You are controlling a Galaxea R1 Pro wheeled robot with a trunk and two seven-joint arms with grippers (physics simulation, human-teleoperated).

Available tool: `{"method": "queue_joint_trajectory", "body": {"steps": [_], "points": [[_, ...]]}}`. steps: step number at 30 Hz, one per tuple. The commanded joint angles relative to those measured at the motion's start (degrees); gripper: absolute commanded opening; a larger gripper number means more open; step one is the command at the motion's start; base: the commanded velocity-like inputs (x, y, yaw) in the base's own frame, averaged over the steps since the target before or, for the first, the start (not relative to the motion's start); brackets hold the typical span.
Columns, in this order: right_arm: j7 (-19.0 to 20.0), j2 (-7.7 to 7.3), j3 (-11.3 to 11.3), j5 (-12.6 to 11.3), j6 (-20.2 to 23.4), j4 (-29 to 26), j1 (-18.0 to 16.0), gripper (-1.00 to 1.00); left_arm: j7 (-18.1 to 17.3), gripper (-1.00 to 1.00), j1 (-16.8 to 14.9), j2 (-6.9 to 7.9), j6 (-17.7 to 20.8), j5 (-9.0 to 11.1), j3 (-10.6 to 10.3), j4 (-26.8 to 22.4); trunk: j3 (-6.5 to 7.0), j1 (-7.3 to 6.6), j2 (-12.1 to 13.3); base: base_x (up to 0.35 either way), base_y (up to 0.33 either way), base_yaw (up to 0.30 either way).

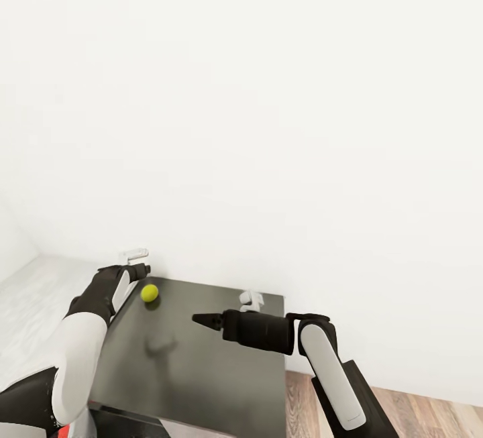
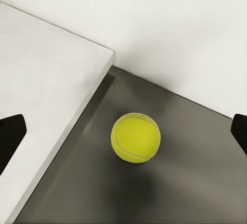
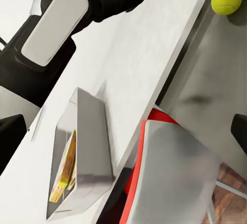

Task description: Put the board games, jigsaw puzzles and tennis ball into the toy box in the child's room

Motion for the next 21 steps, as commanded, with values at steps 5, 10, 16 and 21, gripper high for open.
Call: {"method": "queue_joint_trajectory", "body": {"steps": [5, 10, 16, 21], "points": [[0.2, 0.00, -0.1, 0.2, 0.2, 0.0, -0.1, 1.00, -0.1, 1.00, -0.1, -0.03, 0.2, -0.6, 0.1, 0.0, -0.59, 0.03, -0.1, 0.000, 0.000, 0.094], [0.2, -0.03, -0.8, 0.2, 0.2, 0.0, -0.1, 1.00, -0.1, 1.00, -0.1, -0.03, 0.1, -0.6, 0.2, 0.0, -1.04, 0.03, -0.1, 0.000, 0.000, 0.099], [0.2, 0.03, -1.2, 0.2, 0.2, 0.0, -0.1, 1.00, -0.1, 1.00, -0.1, -0.11, -1.1, -0.6, 0.1, 0.0, -1.59, 0.03, -0.1, 0.000, 0.000, 0.105], [0.2, -0.01, -1.2, 0.2, 0.2, 0.0, -0.1, 1.00, -0.2, 1.00, -0.1, -0.27, -1.7, -0.4, 0.1, 0.0, -2.05, 0.03, -0.1, 0.000, 0.000, 0.107]]}}
